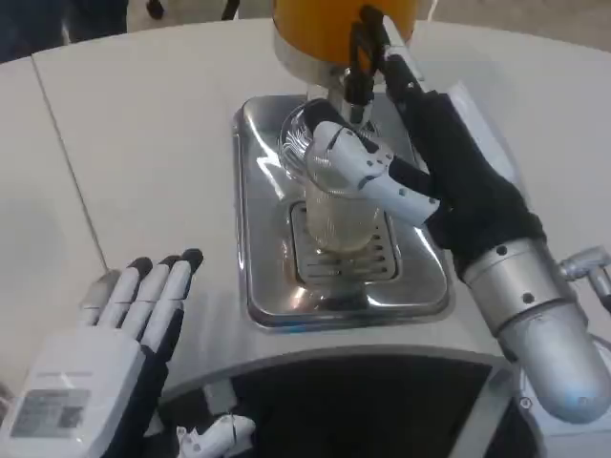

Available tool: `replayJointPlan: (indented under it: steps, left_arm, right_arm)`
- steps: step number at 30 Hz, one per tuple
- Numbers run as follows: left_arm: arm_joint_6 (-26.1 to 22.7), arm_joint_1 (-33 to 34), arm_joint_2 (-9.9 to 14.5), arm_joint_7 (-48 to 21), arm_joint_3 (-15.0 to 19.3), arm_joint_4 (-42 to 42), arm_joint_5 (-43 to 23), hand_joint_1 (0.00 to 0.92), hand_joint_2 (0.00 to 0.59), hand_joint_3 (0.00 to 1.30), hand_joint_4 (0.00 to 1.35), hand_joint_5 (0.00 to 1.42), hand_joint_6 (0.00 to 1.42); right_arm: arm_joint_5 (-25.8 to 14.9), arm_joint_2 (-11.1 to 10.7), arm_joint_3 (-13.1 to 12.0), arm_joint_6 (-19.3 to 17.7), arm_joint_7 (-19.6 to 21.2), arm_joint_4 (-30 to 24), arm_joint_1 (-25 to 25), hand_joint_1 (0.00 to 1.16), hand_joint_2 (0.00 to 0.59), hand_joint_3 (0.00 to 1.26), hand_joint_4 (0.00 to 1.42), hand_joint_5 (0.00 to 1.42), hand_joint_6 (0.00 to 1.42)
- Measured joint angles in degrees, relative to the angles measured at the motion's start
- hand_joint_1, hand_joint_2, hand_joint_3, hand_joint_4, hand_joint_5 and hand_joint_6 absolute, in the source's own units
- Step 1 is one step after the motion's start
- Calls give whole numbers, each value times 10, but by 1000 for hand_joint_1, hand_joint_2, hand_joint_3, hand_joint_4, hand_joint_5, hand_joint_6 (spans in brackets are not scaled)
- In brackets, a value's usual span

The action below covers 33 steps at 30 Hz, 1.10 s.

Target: Grasp the cup under the faucet to collect the drink, then remove the cup.

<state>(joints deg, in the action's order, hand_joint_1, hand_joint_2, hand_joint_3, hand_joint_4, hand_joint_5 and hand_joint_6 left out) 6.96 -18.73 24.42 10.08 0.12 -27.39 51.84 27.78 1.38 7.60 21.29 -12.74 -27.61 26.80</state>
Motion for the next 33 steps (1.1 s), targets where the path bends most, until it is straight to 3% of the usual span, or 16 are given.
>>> replayJointPlan:
  steps: [12, 17, 22, 24, 25, 30, 32, 33]
  left_arm:
    - [11, -6, -7, 18, 11, 4, 0, 0, 158, 0, 0, 0, 19]
    - [13, -7, -9, 21, 13, 12, 0, 0, 157, 0, 0, 0, 58]
    - [15, -4, -13, 25, 14, 14, -2, 0, 152, 0, 0, 0, 61]
    - [16, -2, -15, 25, 14, 16, -5, 0, 151, 0, 0, 0, 62]
    - [17, 2, -17, 25, 13, 18, -5, 0, 151, 0, 0, 0, 64]
    - [17, 11, -19, 25, 13, 24, -6, 0, 147, 0, 0, 0, 71]
    - [17, 13, -20, 25, 13, 27, -12, 0, 145, 0, 0, 0, 60]
    - [17, 13, -20, 25, 13, 30, -15, 0, 145, 0, 0, 0, 58]
  right_arm:
    - [-60, -5, -1, 5, 14, 14, 22, 388, 396, 0, 0, 0, 1]
    - [-57, -33, 16, 21, -1, 14, 43, 392, 390, 3, 0, 0, 19]
    - [-44, -81, 36, 39, -37, 38, 92, 385, 396, 28, 0, 0, 37]
    - [-30, -106, 54, 53, -64, 49, 121, 375, 402, 40, 0, 2, 51]
    - [-6, -134, 76, 56, -84, 51, 142, 362, 411, 52, 0, 12, 55]
    - [9, -152, 99, 70, -102, 47, 153, 329, 421, 56, 0, 14, 75]
    - [28, -170, 112, 71, -110, 41, 158, 295, 420, 56, 0, 14, 76]
    - [57, -183, 129, 77, -126, 33, 166, 290, 420, 56, 0, 14, 77]
